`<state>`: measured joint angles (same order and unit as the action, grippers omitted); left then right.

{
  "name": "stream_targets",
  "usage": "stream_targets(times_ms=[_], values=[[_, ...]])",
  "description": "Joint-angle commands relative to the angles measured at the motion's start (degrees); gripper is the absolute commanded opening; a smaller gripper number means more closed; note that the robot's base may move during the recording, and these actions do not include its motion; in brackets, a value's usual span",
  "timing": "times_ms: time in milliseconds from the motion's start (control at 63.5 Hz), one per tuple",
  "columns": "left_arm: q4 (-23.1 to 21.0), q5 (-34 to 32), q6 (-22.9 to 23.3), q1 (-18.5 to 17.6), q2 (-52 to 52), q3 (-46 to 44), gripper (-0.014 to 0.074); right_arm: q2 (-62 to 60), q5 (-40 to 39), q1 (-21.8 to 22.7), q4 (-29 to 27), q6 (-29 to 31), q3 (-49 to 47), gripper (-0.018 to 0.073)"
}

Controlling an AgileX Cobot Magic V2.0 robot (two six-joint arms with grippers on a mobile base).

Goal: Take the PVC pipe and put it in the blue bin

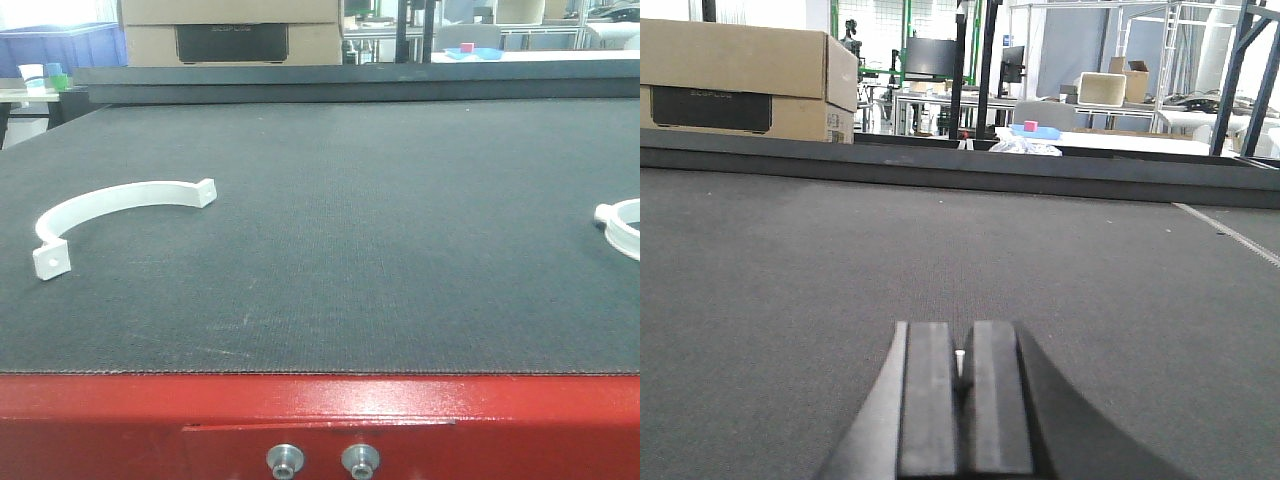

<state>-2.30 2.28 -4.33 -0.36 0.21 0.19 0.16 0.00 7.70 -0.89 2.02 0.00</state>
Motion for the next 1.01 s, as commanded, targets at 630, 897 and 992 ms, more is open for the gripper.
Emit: stream_targets(times_ms=[630, 897, 992], values=[[0.08, -0.83, 0.01, 0.11, -0.21, -0.19, -0.0111, -0.16, -0.90, 0.20, 0.51, 0.08, 0.00, -0.0168], [0.08, -4.33, 0.01, 0.11, -0.21, -0.19, -0.0111, -0.16, -6.95, 0.20, 0.51, 0.08, 0.00, -0.0168], [0.08, -4.58, 0.01, 0.11, -0.21, -0.56, -0.0111, -0.16, -11.82, 0.20, 0.51, 0.08, -0.06, -0.0168]])
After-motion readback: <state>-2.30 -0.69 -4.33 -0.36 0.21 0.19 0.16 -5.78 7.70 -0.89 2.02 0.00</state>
